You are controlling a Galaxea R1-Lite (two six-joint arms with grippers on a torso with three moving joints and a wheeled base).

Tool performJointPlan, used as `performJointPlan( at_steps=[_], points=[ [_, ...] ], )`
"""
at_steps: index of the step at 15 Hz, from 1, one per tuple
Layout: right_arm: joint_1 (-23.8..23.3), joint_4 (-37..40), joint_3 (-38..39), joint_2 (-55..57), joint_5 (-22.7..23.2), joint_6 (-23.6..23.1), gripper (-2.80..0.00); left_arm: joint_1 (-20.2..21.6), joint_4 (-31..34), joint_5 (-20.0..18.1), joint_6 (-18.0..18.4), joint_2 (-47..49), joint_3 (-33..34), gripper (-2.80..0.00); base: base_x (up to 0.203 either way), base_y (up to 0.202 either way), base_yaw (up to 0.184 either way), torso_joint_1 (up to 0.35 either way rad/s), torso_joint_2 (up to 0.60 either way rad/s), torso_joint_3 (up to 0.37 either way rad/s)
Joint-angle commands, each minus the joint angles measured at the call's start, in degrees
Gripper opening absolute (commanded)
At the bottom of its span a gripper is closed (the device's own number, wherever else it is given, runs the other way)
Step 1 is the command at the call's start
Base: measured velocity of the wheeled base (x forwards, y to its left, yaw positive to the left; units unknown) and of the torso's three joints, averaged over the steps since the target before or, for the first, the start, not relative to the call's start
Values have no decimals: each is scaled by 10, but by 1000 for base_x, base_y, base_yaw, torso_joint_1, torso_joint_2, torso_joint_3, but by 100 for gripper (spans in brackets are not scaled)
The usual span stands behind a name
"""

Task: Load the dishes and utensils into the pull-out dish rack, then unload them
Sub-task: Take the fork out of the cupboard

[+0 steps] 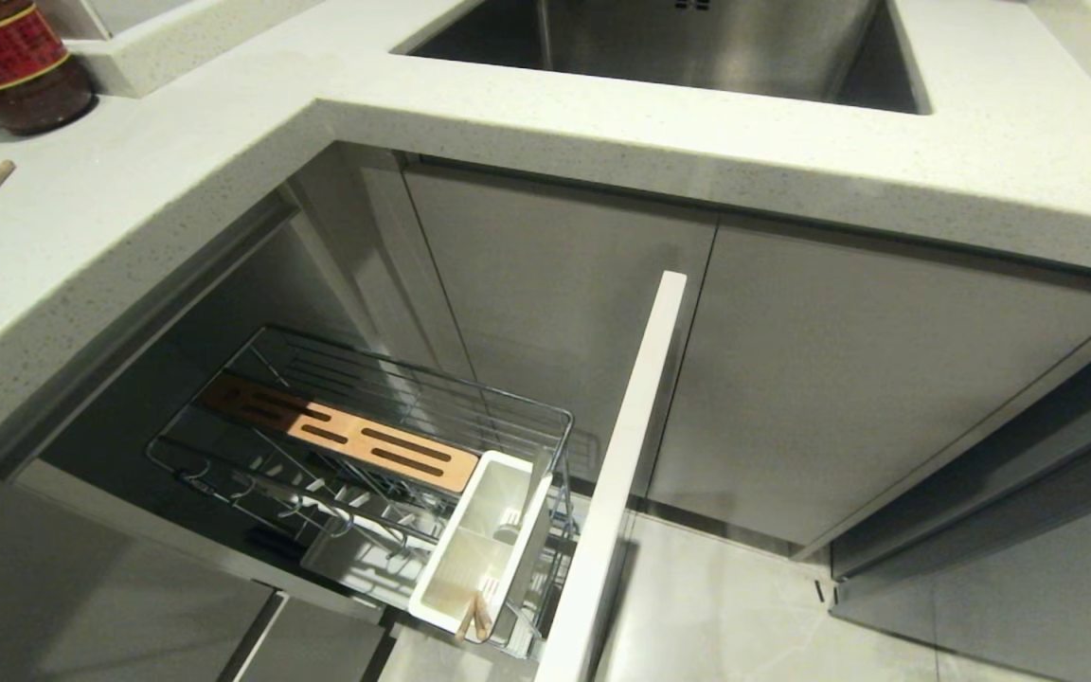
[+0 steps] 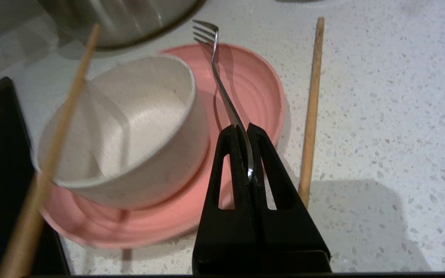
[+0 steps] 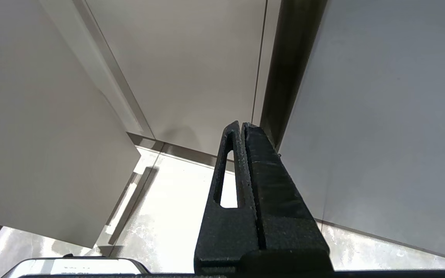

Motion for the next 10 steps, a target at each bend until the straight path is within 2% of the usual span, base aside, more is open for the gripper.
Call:
performJointPlan(
  at_steps=[1, 10],
  points=[
    [0, 0, 15, 0, 0, 0, -280, -3, 3, -16, -7, 3, 4, -280, 0, 0, 0, 0, 0, 0],
    [0, 0, 15, 0, 0, 0, -280, 1, -2, 1, -8, -6, 11, -280, 0, 0, 0, 0, 0, 0]
  ],
)
